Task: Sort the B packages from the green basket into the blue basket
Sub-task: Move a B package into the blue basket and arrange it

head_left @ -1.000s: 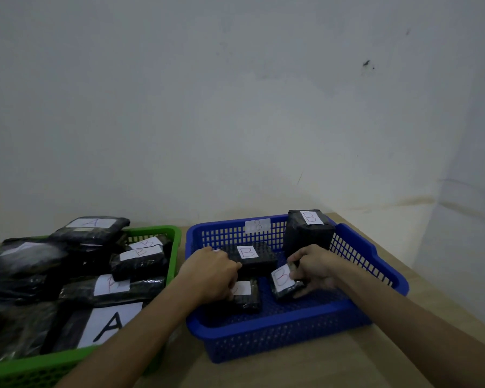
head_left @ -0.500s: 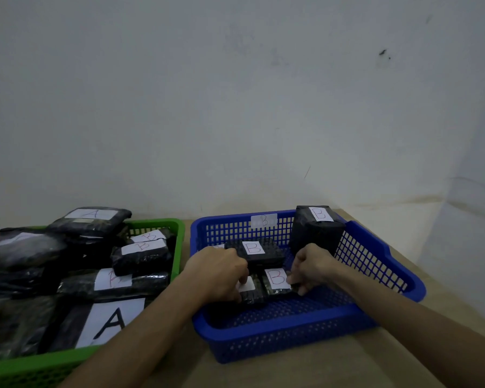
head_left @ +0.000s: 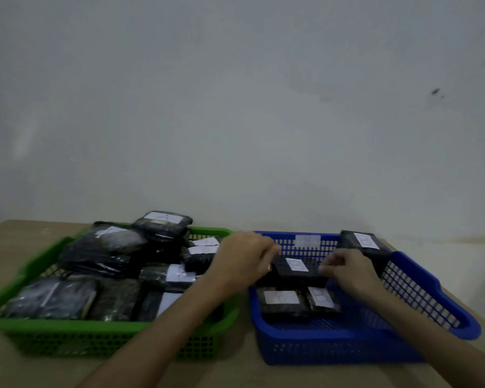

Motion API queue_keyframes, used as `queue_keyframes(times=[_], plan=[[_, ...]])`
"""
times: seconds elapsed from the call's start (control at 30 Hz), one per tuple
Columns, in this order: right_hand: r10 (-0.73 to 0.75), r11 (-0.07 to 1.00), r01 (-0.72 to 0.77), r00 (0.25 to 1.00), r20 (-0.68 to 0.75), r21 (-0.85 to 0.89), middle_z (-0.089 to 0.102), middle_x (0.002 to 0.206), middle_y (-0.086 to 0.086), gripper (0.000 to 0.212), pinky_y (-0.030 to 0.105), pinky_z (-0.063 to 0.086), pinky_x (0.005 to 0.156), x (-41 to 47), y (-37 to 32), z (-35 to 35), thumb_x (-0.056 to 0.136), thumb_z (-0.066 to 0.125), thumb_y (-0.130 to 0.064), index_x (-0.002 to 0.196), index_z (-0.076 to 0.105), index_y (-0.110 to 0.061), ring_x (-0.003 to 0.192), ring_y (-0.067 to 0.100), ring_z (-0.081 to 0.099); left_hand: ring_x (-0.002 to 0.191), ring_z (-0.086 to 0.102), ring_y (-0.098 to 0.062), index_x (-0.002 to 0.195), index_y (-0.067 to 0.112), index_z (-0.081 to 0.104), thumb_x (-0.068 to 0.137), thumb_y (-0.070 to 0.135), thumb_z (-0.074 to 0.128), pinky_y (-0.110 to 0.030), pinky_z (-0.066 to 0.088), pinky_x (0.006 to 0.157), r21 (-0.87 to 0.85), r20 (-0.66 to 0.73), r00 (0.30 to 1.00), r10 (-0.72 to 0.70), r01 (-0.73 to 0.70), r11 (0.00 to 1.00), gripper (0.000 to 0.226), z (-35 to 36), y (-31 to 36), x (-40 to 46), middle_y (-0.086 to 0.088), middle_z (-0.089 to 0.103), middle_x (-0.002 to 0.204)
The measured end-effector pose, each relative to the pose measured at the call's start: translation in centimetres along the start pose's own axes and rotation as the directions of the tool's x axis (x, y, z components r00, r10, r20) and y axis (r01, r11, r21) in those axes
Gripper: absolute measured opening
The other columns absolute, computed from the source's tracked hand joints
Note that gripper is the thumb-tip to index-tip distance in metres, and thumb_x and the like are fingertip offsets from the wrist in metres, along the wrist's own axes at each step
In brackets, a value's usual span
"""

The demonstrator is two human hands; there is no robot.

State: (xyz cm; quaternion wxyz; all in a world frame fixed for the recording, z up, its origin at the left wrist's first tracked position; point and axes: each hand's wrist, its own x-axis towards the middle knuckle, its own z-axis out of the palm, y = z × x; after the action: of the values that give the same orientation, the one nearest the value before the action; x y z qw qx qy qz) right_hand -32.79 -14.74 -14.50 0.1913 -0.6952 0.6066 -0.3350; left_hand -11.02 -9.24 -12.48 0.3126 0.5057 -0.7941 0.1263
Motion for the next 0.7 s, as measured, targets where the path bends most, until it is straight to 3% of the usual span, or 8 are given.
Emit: queue_keyframes(times=[0.13, 0.23, 0.3, 0.33, 0.43, 0.57, 0.7], plan=[[-0.200, 0.978, 0.201, 0.979, -0.025, 0.055, 0.062, 0.052, -0.004, 0.030, 0.015, 0.048, 0.057, -1.1, -6.4, 1.5, 0.073, 0.069, -0.005, 0.051, 0.058, -0.021, 0.051, 0.007, 0.059, 0.065, 0.066, -0.027, 0.072, 0.011, 0.065, 0.087, 0.037, 0.045, -0.039, 0.051, 0.062, -0.100, -0.197, 0.956, -0.215, 0.199, 0.975, 0.036, -4.5, -4.9, -2.8, -0.004, 0.070, 0.064], [-0.317, 0.941, 0.314, 0.949, -0.002, 0.128, 0.064, 0.053, 0.001, 0.021, 0.015, 0.050, 0.059, -2.2, -11.0, 4.2, 0.073, 0.067, -0.002, 0.057, 0.064, -0.016, 0.051, 0.006, 0.063, 0.060, 0.063, -0.023, 0.083, 0.013, 0.069, 0.089, 0.023, 0.054, -0.038, 0.052, 0.064, -0.188, -0.287, 0.878, -0.382, 0.339, 0.922, 0.019, -6.3, -8.5, -5.7, 0.000, 0.065, 0.058], [-0.404, 0.911, 0.400, 0.915, 0.022, 0.100, 0.069, 0.072, 0.009, 0.005, 0.022, 0.048, 0.070, -2.8, -12.9, 6.8, 0.074, 0.069, -0.005, 0.071, 0.071, -0.008, 0.067, 0.015, 0.064, 0.056, 0.061, -0.022, 0.089, 0.011, 0.067, 0.089, 0.014, 0.054, -0.038, 0.052, 0.062, -0.179, -0.276, 0.836, -0.474, 0.440, 0.880, 0.013, -6.5, -10.4, -8.0, -0.004, 0.064, 0.058], [-0.428, 0.902, 0.424, 0.903, 0.041, 0.074, 0.070, 0.085, 0.010, 0.007, 0.023, 0.045, 0.075, -3.1, -13.4, 8.0, 0.075, 0.069, -0.009, 0.081, 0.072, -0.006, 0.077, 0.016, 0.062, 0.054, 0.060, -0.019, 0.090, 0.010, 0.067, 0.089, 0.011, 0.054, -0.036, 0.053, 0.062, -0.170, -0.263, 0.819, -0.510, 0.481, 0.860, 0.014, -6.4, -11.0, -8.9, -0.004, 0.065, 0.058], [-0.447, 0.889, 0.457, 0.880, 0.159, -0.026, 0.056, 0.119, 0.007, 0.035, 0.027, 0.039, 0.092, -3.3, -13.3, 11.3, 0.083, 0.065, -0.024, 0.114, 0.059, -0.008, 0.111, 0.019, 0.049, 0.045, 0.057, -0.005, 0.089, 0.015, 0.066, 0.090, 0.010, 0.052, -0.031, 0.054, 0.056, -0.244, -0.295, 0.754, -0.587, 0.534, 0.809, 0.015, -6.3, -11.8, -9.8, 0.005, 0.063, 0.053], [-0.522, 0.809, 0.555, 0.830, 0.196, -0.196, 0.045, 0.135, 0.005, 0.053, 0.032, 0.034, 0.103, -3.1, -12.7, 12.7, 0.086, 0.061, -0.026, 0.133, 0.040, -0.013, 0.127, 0.022, 0.035, 0.048, 0.058, -0.010, 0.091, 0.016, 0.065, 0.090, 0.012, 0.051, -0.036, 0.055, 0.058, -0.203, -0.251, 0.816, -0.521, 0.482, 0.853, 0.015, -5.8, -11.6, -9.4, 0.005, 0.063, 0.056], [-0.429, 0.827, 0.518, 0.833, 0.351, -0.219, 0.029, 0.150, 0.006, 0.076, 0.039, 0.024, 0.112, -2.2, -13.4, 12.2, 0.083, 0.065, -0.026, 0.144, 0.021, -0.017, 0.137, 0.026, 0.024, 0.067, 0.064, -0.016, 0.092, 0.017, 0.066, 0.088, 0.012, 0.053, -0.039, 0.055, 0.068, -0.164, -0.204, 0.829, -0.520, 0.495, 0.853, 0.015, -5.7, -11.8, -9.5, 0.004, 0.069, 0.070]])
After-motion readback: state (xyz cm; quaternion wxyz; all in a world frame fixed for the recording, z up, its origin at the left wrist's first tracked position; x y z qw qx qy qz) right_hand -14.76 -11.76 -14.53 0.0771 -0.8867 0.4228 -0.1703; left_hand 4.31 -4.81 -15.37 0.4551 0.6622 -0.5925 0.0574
